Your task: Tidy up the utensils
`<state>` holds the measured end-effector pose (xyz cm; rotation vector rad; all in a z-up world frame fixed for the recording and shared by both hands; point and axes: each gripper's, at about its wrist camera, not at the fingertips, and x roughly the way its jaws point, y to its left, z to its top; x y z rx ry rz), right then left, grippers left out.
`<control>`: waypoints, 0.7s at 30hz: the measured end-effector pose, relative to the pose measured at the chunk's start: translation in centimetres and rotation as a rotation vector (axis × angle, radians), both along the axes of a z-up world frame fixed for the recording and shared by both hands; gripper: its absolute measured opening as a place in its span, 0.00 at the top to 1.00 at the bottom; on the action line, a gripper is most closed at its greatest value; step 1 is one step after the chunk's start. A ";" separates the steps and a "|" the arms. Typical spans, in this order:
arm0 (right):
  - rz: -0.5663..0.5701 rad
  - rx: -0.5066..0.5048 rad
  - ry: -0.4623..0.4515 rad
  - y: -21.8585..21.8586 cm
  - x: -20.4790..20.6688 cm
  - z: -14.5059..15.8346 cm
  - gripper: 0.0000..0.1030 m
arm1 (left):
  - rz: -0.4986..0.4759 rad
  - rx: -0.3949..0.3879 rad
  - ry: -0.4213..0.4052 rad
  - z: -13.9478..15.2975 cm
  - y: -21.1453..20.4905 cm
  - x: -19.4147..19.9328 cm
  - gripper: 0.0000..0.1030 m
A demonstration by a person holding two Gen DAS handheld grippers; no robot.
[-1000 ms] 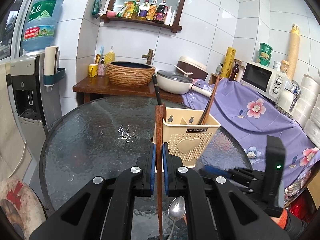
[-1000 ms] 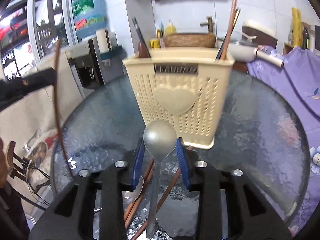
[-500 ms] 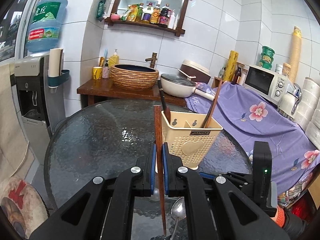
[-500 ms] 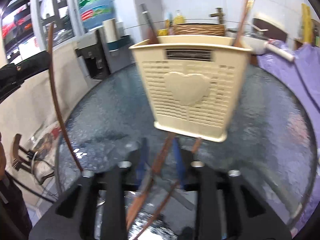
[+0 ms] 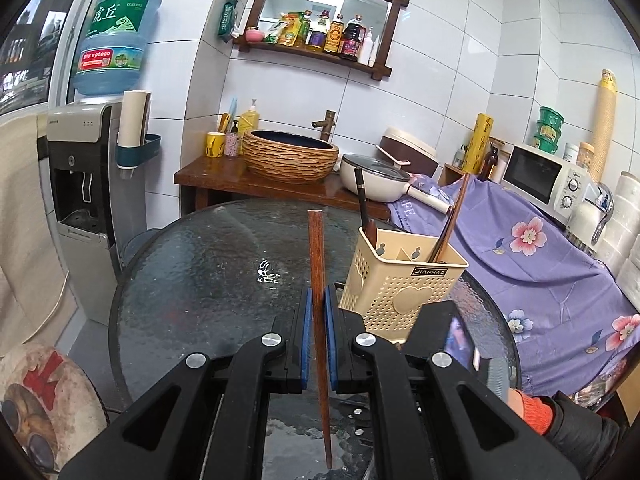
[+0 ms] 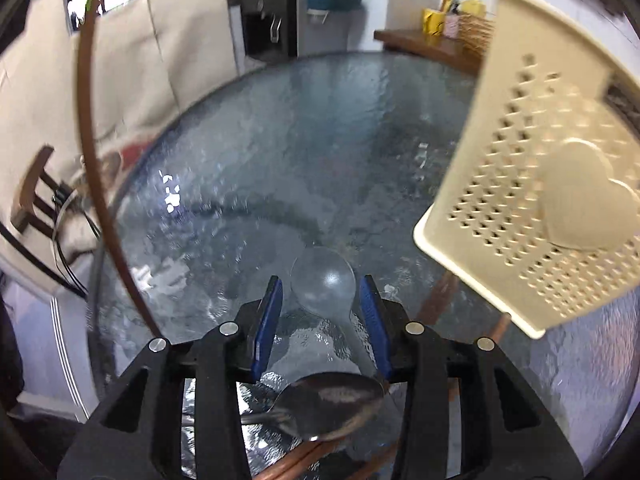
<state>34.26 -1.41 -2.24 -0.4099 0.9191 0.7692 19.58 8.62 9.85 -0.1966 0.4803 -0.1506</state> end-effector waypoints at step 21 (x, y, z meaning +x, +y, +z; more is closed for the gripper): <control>-0.025 0.068 -0.009 -0.9 0.3 0.6 0.65 | -0.016 0.012 0.000 0.0 -0.8 0.2 0.94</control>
